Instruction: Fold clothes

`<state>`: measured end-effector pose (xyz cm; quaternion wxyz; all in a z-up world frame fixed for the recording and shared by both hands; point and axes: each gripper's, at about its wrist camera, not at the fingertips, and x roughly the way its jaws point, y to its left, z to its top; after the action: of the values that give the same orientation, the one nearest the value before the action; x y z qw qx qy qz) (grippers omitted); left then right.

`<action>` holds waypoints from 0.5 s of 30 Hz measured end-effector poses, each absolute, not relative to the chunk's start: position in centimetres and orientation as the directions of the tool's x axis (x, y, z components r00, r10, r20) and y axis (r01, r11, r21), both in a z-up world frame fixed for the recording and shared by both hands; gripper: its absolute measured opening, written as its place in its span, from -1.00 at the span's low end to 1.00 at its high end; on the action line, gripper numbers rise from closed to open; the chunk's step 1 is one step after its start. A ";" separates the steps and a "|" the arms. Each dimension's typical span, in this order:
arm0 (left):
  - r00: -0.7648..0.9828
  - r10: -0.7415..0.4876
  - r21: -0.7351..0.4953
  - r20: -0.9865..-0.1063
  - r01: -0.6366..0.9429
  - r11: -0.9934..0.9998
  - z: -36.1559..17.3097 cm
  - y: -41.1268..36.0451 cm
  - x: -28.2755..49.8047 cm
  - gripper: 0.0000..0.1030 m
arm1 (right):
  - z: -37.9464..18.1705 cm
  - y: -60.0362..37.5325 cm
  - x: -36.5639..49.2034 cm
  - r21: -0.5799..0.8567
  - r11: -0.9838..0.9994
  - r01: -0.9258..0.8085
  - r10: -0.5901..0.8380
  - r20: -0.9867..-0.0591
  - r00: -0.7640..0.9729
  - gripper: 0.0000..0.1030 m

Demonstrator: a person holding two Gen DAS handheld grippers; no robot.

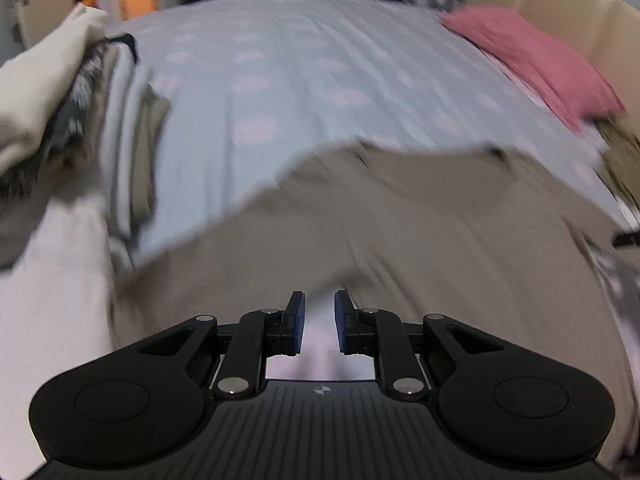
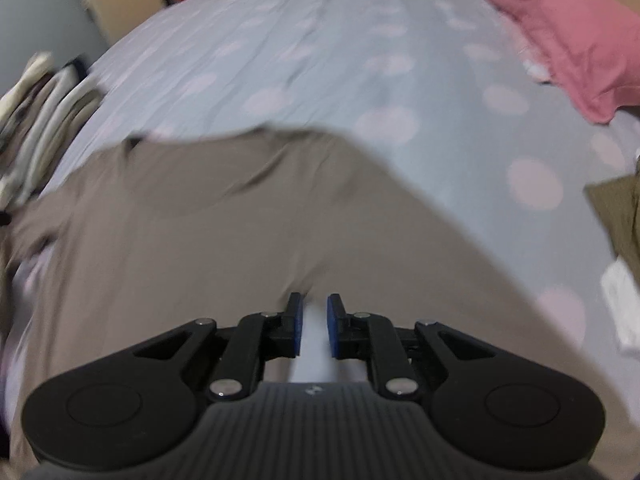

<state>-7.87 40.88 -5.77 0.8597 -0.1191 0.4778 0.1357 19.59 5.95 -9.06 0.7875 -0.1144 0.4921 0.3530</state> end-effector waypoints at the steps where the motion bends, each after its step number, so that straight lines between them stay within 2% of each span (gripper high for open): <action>1: 0.499 0.100 -0.083 -0.861 -0.333 0.939 -5.8 39.7 -9.1 -0.73 | -9.1 5.8 18.1 0.166 0.709 -0.685 0.439 -0.864 0.245 -0.69; 7: 0.393 -0.005 -0.117 -0.920 -0.260 0.958 -8.0 33.7 -15.1 -0.71 | -10.4 3.7 9.7 0.185 0.655 -0.733 0.406 -0.904 0.135 -0.68; 9: 0.354 -0.007 -0.105 -0.935 -0.260 0.960 -9.0 32.3 -16.5 -0.70 | -11.0 2.9 7.2 0.190 0.642 -0.743 0.393 -0.913 0.107 -0.65; 12: 0.308 -0.002 -0.082 -0.951 -0.249 0.965 -10.2 30.5 -18.1 -0.70 | -11.7 1.5 4.3 0.187 0.635 -0.750 0.375 -0.923 0.088 -0.49; 15: 0.281 0.007 -0.053 -0.960 -0.207 0.977 -11.0 28.9 -19.2 -0.70 | -12.5 0.0 2.0 0.179 0.635 -0.751 0.352 -0.933 0.075 -0.49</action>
<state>-19.23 28.93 -10.97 0.7958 -0.0839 0.5960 0.0671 1.97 -0.01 -12.47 0.7110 -0.1788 0.5585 0.3879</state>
